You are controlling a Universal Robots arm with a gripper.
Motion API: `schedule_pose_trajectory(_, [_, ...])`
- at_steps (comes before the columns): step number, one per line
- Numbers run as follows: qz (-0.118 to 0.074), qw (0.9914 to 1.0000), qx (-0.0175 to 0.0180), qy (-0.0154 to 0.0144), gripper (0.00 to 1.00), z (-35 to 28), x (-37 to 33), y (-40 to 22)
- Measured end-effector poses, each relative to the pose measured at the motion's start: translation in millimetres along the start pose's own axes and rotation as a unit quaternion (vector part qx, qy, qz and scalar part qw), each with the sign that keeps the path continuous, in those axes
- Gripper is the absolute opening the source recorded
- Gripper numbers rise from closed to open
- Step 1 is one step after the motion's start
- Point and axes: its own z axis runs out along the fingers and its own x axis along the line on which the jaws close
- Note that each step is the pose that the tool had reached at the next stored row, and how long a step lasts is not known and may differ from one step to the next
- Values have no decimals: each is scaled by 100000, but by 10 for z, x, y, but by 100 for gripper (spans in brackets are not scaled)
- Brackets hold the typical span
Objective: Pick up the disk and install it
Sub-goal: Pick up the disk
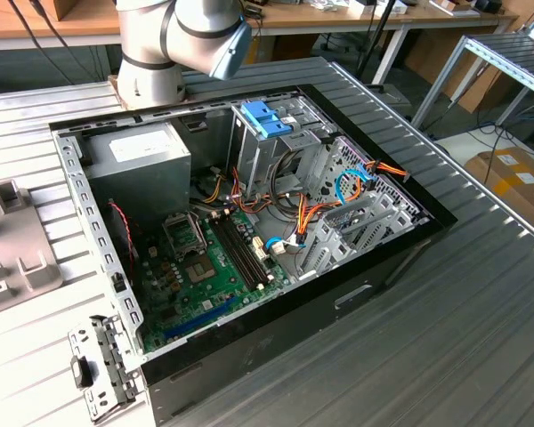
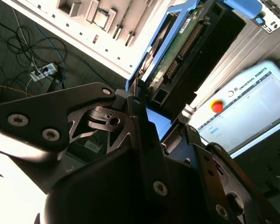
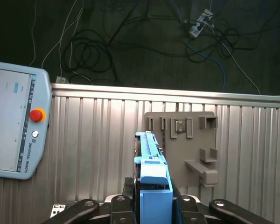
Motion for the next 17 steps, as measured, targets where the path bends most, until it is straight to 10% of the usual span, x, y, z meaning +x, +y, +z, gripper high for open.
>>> schedule_pose_trajectory(17, [-1, 100000, 2, -2, 37, -10, 313, -23])
